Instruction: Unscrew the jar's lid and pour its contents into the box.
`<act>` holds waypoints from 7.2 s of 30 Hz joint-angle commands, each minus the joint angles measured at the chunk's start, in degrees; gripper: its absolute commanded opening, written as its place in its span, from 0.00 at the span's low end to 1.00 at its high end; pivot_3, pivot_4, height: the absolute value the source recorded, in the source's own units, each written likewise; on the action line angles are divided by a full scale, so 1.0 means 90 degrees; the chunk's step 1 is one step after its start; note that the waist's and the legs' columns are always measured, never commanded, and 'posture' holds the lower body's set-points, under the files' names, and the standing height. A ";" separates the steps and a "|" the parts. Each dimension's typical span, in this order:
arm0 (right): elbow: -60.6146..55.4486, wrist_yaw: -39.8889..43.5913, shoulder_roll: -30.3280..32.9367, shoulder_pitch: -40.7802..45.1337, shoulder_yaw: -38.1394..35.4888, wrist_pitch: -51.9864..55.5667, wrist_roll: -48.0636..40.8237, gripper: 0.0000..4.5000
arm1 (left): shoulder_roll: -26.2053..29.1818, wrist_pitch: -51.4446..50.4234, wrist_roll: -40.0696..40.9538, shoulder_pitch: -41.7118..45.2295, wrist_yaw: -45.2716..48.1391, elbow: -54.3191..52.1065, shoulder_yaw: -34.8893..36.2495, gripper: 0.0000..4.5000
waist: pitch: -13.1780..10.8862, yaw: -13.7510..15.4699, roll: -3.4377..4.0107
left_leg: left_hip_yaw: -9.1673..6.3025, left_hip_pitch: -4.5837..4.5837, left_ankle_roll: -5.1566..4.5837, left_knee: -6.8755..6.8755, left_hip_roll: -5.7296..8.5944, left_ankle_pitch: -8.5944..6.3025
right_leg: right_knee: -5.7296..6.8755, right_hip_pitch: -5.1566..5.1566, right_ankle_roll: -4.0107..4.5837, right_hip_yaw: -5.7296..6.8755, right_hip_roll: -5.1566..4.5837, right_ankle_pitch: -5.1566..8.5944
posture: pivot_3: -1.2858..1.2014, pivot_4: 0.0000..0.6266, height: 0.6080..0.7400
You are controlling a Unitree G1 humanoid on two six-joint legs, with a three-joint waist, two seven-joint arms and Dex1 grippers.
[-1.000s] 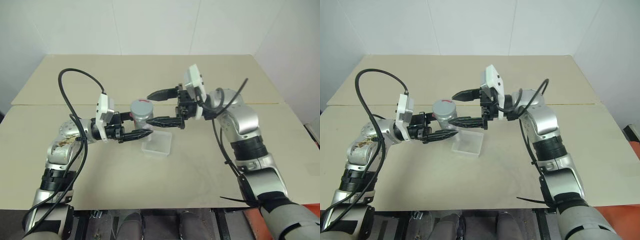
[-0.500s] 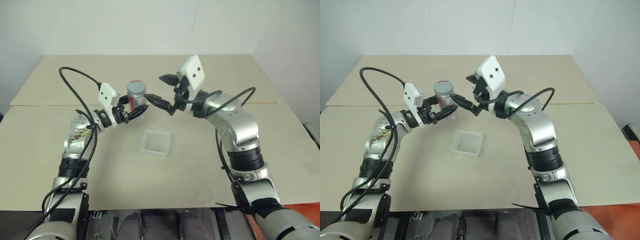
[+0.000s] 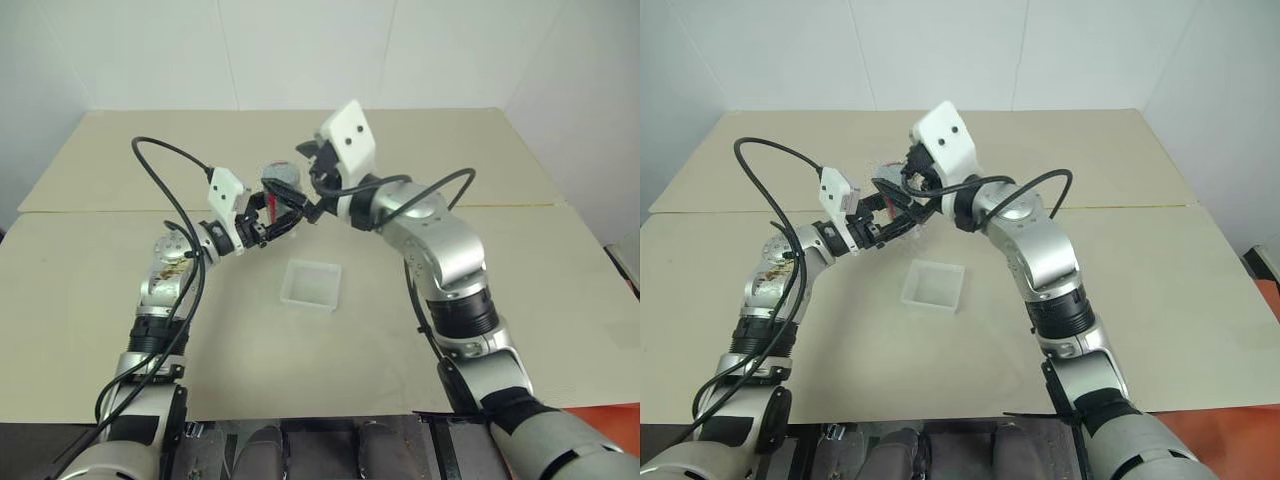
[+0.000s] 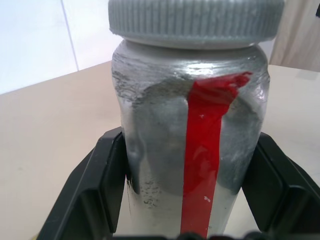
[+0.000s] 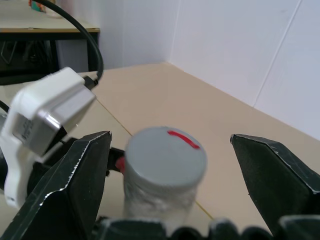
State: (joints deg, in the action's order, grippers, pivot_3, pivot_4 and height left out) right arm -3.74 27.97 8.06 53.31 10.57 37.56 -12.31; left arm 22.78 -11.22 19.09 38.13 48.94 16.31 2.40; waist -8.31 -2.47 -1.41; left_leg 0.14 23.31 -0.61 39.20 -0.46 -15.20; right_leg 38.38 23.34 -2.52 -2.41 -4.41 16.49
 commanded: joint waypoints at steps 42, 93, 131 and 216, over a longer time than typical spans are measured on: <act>0.0023 0.0024 0.0305 0.0074 -0.0263 0.0020 0.0062 0.99 | 0.0069 -0.0218 0.0434 -0.0092 -0.0057 -0.0537 0.0354 0.64 | 0.0000 -0.0008 0.0000 | -0.0001 -0.0001 0.0005 0.0000 0.0002 0.0003 | 0.0010 0.0005 0.0000 0.0000 -0.0002 0.0000 | 0.52 0.24 1.00; -0.0739 0.0102 0.0486 0.0115 -0.0015 0.0222 -0.0390 0.99 | 0.0037 -0.0209 0.0381 -0.0019 0.0236 -0.0492 0.0232 0.64 | 0.0000 -0.0021 0.0000 | -0.0001 -0.0001 0.0005 -0.0002 -0.0002 0.0003 | 0.0007 0.0005 0.0000 -0.0001 0.0000 0.0000 | 0.52 0.24 1.00; -0.0520 -0.0430 0.0315 0.0037 -0.0114 0.0332 0.0208 0.99 | 0.0038 -0.0247 0.0499 -0.0222 -0.0039 -0.0698 0.0337 0.64 | 0.0000 -0.0010 0.0000 | -0.0003 0.0000 0.0009 -0.0002 0.0005 0.0006 | 0.0013 0.0008 0.0000 0.0000 -0.0003 0.0000 | 0.52 0.24 1.00; 0.0311 0.0899 0.0284 0.0447 -0.0243 -0.0091 -0.0513 0.61 | -0.0002 -0.0073 0.0572 -0.0366 0.0500 -0.0974 0.0297 0.64 | 0.0000 -0.0002 0.0000 | -0.0003 -0.0001 0.0009 -0.0007 -0.0003 0.0006 | 0.0008 0.0006 0.0000 0.0000 -0.0003 0.0000 | 0.52 0.24 1.00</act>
State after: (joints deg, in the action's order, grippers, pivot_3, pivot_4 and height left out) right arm 0.47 36.20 10.51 55.60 9.13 38.09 -16.94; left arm 22.47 -12.79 22.88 34.89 53.12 10.69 4.38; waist -8.31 -2.48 -1.42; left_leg 0.11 23.30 -0.52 39.14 -0.49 -15.15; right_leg 38.45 23.39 -2.52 -2.41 -4.44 16.49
